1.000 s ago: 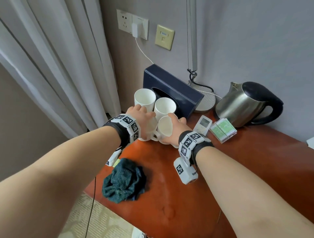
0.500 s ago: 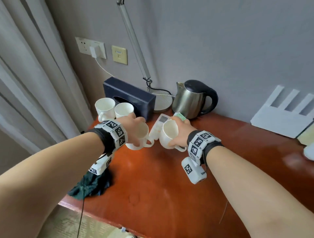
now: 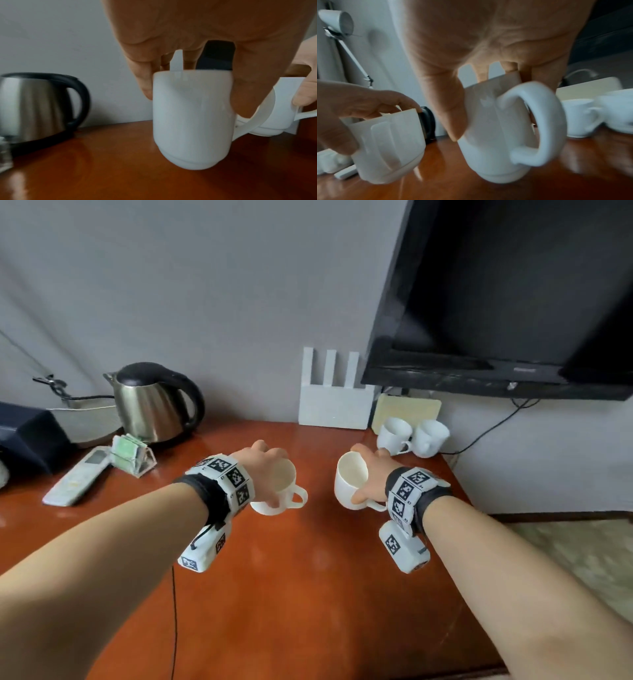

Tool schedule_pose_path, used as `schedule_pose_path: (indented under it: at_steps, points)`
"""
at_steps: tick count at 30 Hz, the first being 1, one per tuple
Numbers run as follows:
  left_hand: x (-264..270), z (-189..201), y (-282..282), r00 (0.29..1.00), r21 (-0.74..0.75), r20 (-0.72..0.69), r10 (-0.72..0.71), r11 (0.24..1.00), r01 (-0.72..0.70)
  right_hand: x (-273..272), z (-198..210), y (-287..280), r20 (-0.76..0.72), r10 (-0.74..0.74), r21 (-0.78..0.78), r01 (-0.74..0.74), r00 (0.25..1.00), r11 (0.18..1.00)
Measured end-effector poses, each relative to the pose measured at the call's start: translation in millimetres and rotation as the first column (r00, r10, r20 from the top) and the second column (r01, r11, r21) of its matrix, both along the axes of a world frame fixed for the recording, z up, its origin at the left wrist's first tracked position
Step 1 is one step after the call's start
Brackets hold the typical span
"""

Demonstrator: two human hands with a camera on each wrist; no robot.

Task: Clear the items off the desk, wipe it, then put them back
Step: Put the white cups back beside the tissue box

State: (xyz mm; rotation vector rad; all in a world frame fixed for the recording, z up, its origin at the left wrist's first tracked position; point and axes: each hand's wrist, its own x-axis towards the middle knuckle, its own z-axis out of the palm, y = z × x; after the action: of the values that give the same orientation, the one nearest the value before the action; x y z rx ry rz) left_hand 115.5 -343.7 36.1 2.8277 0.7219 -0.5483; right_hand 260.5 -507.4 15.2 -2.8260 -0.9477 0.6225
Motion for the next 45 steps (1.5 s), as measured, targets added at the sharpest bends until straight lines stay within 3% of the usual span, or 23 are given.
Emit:
schedule_pose_path:
  at_steps: [8, 20, 31, 45]
  points:
    - [130.6, -16.6, -92.9, 0.999, -0.137, 0.026, -0.039, 0.99, 0.043, 108.2, -18.5, -120.5, -0.048, -0.169, 0.018, 0.17, 0.984, 0.985]
    - [272.6, -77.0, -123.4, 0.998, -0.141, 0.013, -0.059, 0.988, 0.06, 223.5, -74.0, -132.1, -0.158, -0.236, 0.078, 0.25, 0.959, 0.965]
    - [308.5, -95.9, -136.1, 0.99, -0.185, 0.09, -0.107, 0.975, 0.122, 253.5, -81.4, -127.4, -0.216, -0.226, 0.086, 0.249, 0.95, 0.965]
    - [319.5, -101.4, -147.1, 0.989, -0.112, 0.043, -0.138, 0.983, 0.142, 256.9, -85.3, -123.7, -0.216, -0.24, 0.068, 0.26, 0.946, 0.963]
